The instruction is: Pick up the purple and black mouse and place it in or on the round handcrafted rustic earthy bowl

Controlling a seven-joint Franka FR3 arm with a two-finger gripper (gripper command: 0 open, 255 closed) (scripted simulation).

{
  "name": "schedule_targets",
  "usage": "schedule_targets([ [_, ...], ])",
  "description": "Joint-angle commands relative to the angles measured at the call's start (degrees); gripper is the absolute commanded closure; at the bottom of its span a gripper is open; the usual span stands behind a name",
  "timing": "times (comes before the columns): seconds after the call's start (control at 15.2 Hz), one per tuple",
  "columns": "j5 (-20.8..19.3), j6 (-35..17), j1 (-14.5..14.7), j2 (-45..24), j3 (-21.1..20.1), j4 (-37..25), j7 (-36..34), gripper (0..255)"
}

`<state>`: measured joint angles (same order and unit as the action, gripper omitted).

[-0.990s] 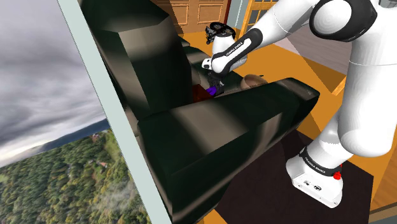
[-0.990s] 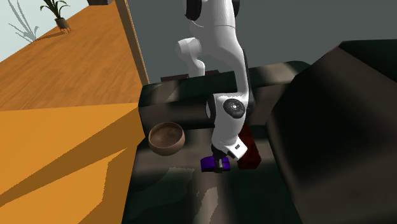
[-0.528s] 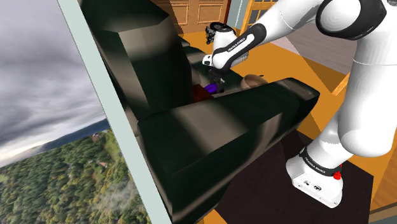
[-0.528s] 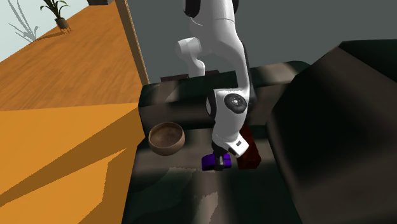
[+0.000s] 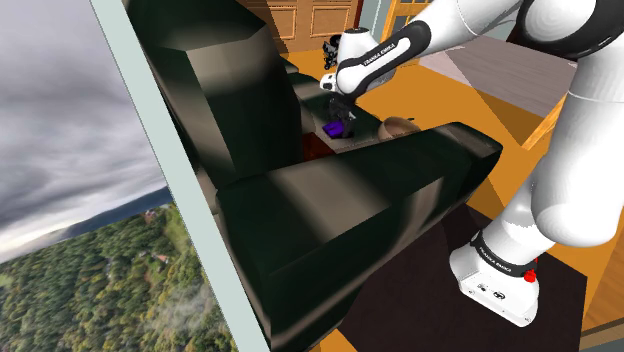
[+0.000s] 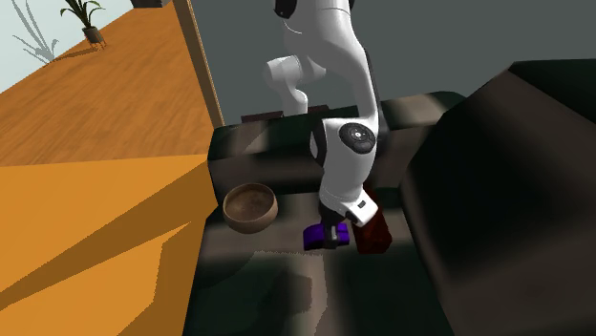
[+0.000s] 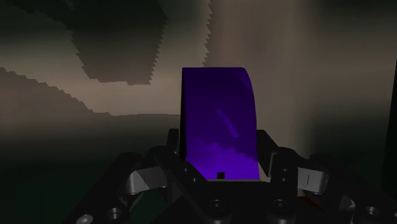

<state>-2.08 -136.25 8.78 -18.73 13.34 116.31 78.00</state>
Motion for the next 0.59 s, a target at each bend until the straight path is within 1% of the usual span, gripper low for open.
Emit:
schedule_targets([
  [0.0,-0.22,1.32,0.12,1.00,0.09,-0.33,-0.07,255],
  [0.53,-0.98,6.66,0.46,4.60,0.40,-2.13,-0.18,255],
])
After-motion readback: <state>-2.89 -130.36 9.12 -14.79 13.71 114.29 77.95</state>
